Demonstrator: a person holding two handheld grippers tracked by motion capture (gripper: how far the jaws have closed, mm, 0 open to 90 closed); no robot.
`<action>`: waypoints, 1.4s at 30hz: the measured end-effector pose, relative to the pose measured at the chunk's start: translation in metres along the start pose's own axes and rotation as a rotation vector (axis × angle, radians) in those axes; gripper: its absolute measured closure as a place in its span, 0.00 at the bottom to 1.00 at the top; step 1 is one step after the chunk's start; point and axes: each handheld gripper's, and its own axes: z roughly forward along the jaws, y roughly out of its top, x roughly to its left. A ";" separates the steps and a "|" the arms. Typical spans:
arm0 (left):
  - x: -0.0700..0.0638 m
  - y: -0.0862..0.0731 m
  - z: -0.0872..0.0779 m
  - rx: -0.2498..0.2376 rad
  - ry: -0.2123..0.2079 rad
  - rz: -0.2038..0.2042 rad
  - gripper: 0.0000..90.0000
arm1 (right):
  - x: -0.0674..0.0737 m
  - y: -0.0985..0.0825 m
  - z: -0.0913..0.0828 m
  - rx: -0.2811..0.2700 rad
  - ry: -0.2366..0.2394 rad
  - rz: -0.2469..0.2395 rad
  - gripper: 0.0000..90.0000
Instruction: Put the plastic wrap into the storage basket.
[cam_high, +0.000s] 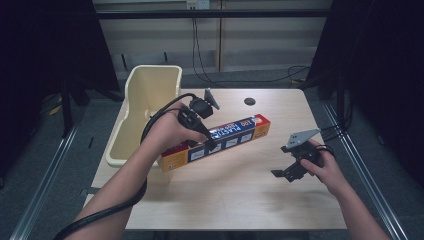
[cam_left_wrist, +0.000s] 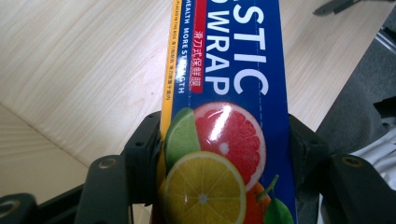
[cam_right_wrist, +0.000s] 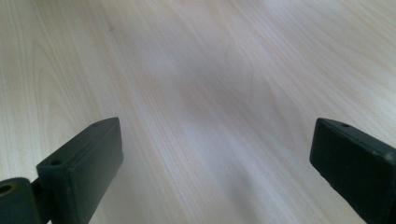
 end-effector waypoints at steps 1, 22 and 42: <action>0.001 0.000 -0.001 0.000 0.006 0.004 0.45 | 0.001 0.000 0.001 0.005 -0.006 -0.005 0.03; 0.020 -0.010 -0.033 -0.025 0.033 -0.082 0.45 | 0.011 -0.004 0.014 0.043 -0.024 -0.020 0.03; 0.037 -0.021 -0.061 -0.041 0.071 -0.193 0.45 | 0.011 -0.007 0.020 0.058 -0.013 -0.018 0.03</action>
